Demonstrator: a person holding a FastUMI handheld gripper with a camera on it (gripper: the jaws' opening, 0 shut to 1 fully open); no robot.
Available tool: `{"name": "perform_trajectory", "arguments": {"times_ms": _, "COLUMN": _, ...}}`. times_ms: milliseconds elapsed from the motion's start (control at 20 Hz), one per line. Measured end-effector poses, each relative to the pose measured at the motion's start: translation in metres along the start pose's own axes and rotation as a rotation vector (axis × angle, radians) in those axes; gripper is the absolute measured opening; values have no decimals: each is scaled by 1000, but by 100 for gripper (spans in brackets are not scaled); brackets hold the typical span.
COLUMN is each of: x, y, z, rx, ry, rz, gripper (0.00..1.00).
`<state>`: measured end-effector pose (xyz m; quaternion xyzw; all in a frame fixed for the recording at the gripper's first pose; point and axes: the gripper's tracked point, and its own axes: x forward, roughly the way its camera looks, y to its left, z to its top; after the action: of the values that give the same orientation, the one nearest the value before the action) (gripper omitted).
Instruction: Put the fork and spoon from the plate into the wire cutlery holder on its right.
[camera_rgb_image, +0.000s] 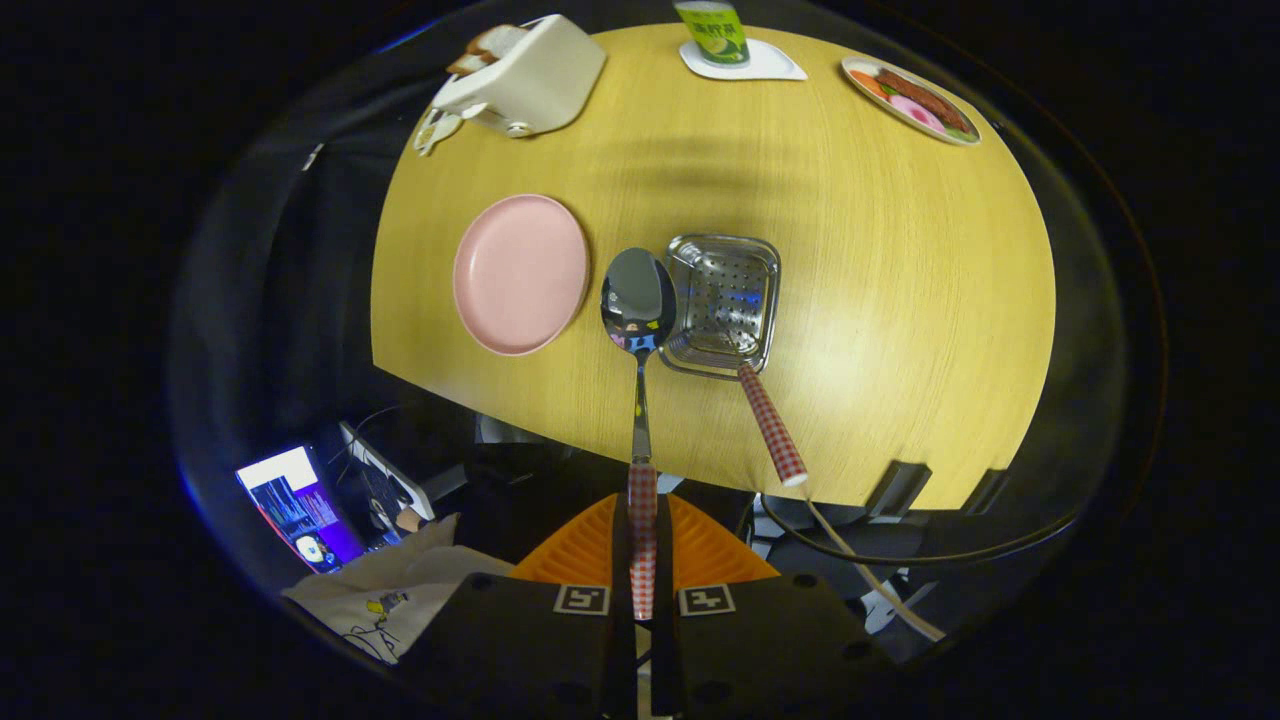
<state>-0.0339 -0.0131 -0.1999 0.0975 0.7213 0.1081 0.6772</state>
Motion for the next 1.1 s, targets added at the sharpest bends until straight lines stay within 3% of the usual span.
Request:
{"name": "perform_trajectory", "arguments": {"times_ms": 400, "x": 20, "y": -15, "z": 17, "rx": 94, "ry": 119, "rz": -19, "gripper": 13}}
{"name": "perform_trajectory", "arguments": {"times_ms": 650, "x": 24, "y": -18, "z": 39, "rx": 130, "ry": 109, "rz": -22, "gripper": 17}}
{"name": "perform_trajectory", "arguments": {"times_ms": 750, "x": 15, "y": -14, "z": 52, "rx": 129, "ry": 59, "rz": -11, "gripper": 32}}
{"name": "perform_trajectory", "arguments": {"times_ms": 850, "x": 2, "y": -8, "z": 67, "rx": 115, "ry": -7, "rz": 12, "gripper": 39}}
{"name": "perform_trajectory", "arguments": {"times_ms": 900, "x": -8, "y": -3, "z": 72, "rx": 103, "ry": -41, "rz": 22, "gripper": 60}}
{"name": "perform_trajectory", "arguments": {"times_ms": 1000, "x": -21, "y": 5, "z": 78, "rx": 75, "ry": -111, "rz": 39, "gripper": 64}}
{"name": "perform_trajectory", "arguments": {"times_ms": 1100, "x": -34, "y": 16, "z": 81, "rx": 61, "ry": -170, "rz": 62, "gripper": 92}}
